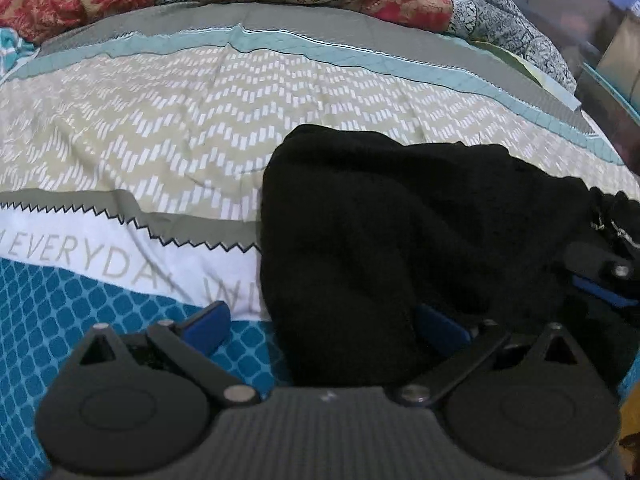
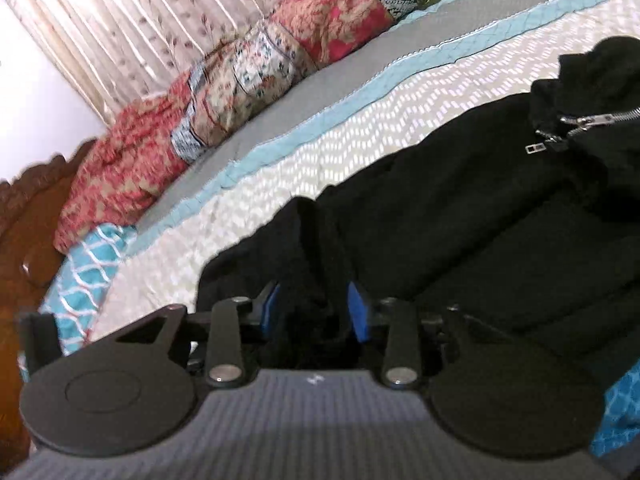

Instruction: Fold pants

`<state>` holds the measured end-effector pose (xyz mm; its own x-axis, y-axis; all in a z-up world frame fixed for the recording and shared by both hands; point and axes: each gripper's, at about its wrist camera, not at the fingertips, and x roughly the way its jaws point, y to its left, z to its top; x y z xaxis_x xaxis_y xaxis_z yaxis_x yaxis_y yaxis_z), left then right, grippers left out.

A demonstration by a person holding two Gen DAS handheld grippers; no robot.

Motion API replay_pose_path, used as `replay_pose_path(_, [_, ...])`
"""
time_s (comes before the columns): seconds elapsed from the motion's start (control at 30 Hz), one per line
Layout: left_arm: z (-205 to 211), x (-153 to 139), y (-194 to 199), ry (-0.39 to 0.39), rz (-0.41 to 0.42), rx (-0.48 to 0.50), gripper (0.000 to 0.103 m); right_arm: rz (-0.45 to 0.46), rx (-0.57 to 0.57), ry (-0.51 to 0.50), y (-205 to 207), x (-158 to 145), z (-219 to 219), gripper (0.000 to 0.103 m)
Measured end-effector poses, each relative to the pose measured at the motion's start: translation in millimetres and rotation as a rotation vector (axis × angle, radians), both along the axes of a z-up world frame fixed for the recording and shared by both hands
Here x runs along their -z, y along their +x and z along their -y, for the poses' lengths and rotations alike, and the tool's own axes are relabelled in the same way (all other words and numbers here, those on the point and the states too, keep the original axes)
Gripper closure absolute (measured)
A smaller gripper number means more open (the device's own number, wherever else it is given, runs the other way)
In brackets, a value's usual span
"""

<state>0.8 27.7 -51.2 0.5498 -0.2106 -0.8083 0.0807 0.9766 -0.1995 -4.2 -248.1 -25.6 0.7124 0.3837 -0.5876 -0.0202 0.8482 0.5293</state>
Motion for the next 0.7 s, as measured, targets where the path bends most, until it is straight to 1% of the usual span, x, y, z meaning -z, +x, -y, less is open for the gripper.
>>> replay_pose_path(0.03, [-2,0,0,-0.006,-0.001,0.002,0.0,0.004,0.002,-0.012,4,-1,-1,0.061])
replay_pose_path(0.07, [-2,0,-1,-0.009,0.0,0.004,0.0,-0.001,-0.003,-0.012,13,0,1,0.055])
replay_pose_path(0.1, [-2,-1,-2,-0.007,0.001,0.004,0.0,-0.012,-0.015,-0.001,20,1,5,0.043])
replay_pose_path(0.17, [-1,-1,-3,-0.003,0.003,0.001,0.0,-0.043,-0.039,0.022,38,7,5,0.03])
replay_pose_path(0.23, [-1,-1,-3,-0.003,0.004,-0.001,0.0,-0.08,-0.075,0.028,57,14,-2,0.029])
replay_pose_path(0.27, [-1,-1,-3,-0.003,0.004,-0.001,0.0,-0.092,-0.101,0.022,52,17,-3,0.029])
replay_pose_path(0.3, [-1,0,-3,-0.003,0.003,0.002,0.0,-0.097,-0.12,0.005,55,20,-9,0.034])
replay_pose_path(0.33, [-1,0,-3,-0.004,0.003,0.004,0.0,-0.093,-0.137,-0.014,53,19,-14,0.046])
replay_pose_path(0.37, [-2,0,-3,-0.006,0.002,0.006,0.0,-0.092,-0.146,-0.02,50,16,-16,0.071])
replay_pose_path(0.43, [-2,-1,-2,-0.006,0.002,0.007,0.0,-0.034,-0.132,-0.03,39,3,-15,0.085])
replay_pose_path(0.5, [-2,-1,-2,-0.007,0.005,0.01,0.0,0.019,-0.094,-0.043,29,-9,-9,0.09])
replay_pose_path(0.53, [-1,-1,-3,-0.004,0.007,0.011,0.0,0.028,-0.061,-0.057,25,-11,-5,0.091])
replay_pose_path(0.57, [0,-1,-3,-0.001,0.01,0.012,0.0,0.021,-0.031,-0.067,23,-7,-1,0.091])
replay_pose_path(0.63, [3,0,-4,0.007,0.018,0.016,0.0,-0.05,0.009,-0.09,25,10,4,0.09])
replay_pose_path(0.67, [4,0,-4,0.013,0.02,0.019,0.0,-0.081,0.012,-0.093,27,19,6,0.086])
replay_pose_path(0.7, [5,0,-4,0.02,0.022,0.021,0.0,-0.079,0.013,-0.08,26,20,8,0.084])
